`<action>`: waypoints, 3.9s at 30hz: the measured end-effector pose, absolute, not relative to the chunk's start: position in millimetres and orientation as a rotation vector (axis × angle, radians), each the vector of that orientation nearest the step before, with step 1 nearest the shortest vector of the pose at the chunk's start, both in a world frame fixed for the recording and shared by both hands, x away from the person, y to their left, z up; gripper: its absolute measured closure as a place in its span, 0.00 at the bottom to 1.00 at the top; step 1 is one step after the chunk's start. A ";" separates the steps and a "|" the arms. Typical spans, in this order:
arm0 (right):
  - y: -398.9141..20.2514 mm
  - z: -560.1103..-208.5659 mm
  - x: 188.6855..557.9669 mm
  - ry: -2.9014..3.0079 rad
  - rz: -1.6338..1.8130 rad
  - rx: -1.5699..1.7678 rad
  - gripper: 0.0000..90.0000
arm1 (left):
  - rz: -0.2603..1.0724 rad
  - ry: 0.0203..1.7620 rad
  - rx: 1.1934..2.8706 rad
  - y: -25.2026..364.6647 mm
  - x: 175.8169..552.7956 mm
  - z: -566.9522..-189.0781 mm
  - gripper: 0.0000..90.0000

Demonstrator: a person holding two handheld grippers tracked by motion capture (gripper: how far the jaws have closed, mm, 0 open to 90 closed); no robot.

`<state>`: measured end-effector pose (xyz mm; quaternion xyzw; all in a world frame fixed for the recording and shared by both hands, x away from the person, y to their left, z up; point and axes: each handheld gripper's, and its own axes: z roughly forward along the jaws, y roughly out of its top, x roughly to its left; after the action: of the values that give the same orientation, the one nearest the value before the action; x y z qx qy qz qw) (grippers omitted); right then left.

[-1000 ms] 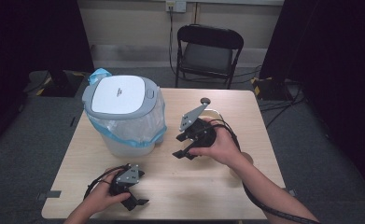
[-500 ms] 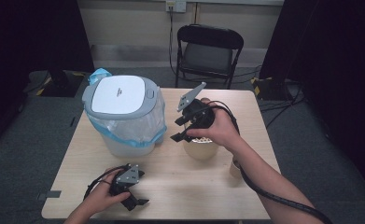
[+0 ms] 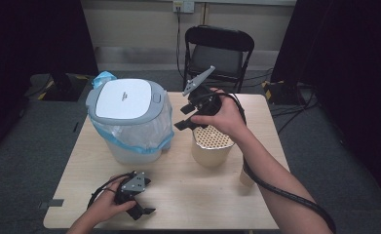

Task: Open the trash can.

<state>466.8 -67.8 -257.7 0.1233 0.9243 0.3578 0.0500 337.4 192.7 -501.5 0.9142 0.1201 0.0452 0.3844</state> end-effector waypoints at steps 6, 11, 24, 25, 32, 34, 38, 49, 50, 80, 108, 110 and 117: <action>-62.6 -249.6 474.9 2.798 1.091 0.396 0.41 | 0.113 0.306 2.326 192.6 337.4 -501.8 0.00; -56.4 -241.2 483.8 2.787 1.098 0.404 0.48 | 0.107 0.312 2.328 192.5 337.1 -501.8 0.00; -41.9 -237.3 499.4 2.765 1.118 0.433 0.65 | 0.110 0.312 2.329 192.6 337.1 -501.7 0.00; -41.1 -237.4 500.8 2.762 1.127 0.436 0.67 | 0.107 0.312 2.328 192.5 337.1 -501.8 0.00; -36.9 -235.7 509.1 2.744 1.189 0.481 0.74 | 0.109 0.312 2.329 192.6 337.1 -501.7 0.00; -35.8 -235.8 512.1 2.737 1.192 0.486 0.75 | 0.107 0.312 2.329 192.6 337.1 -501.8 0.00; -34.8 -235.1 515.6 2.731 1.207 0.507 0.79 | 0.107 0.312 2.329 192.6 337.1 -501.8 0.00; -27.4 -238.5 528.7 2.721 1.246 0.571 0.86 | 0.111 0.311 2.329 192.6 337.2 -501.8 0.00; -26.2 -238.2 528.9 2.718 1.246 0.574 0.86 | 0.110 0.311 2.329 192.6 337.2 -501.8 0.00; -6.1 -247.4 533.3 2.752 1.196 0.525 0.96 | 0.110 0.312 2.328 192.5 337.1 -501.9 0.00; -62.4 -259.1 505.7 2.674 1.257 0.603 0.29 | 0.115 0.307 2.328 192.6 337.3 -501.7 0.00; -66.6 -261.9 503.5 2.674 1.258 0.600 0.27 | 0.116 0.307 2.330 192.6 337.3 -501.6 0.00; -78.1 -273.8 494.1 2.659 1.264 0.618 0.20 | 0.116 0.307 2.330 192.7 337.4 -501.5 0.00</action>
<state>494.1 -78.1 -273.8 0.2051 0.8820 0.4191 0.0665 337.4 192.7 -501.5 0.9143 0.1203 0.0455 0.3840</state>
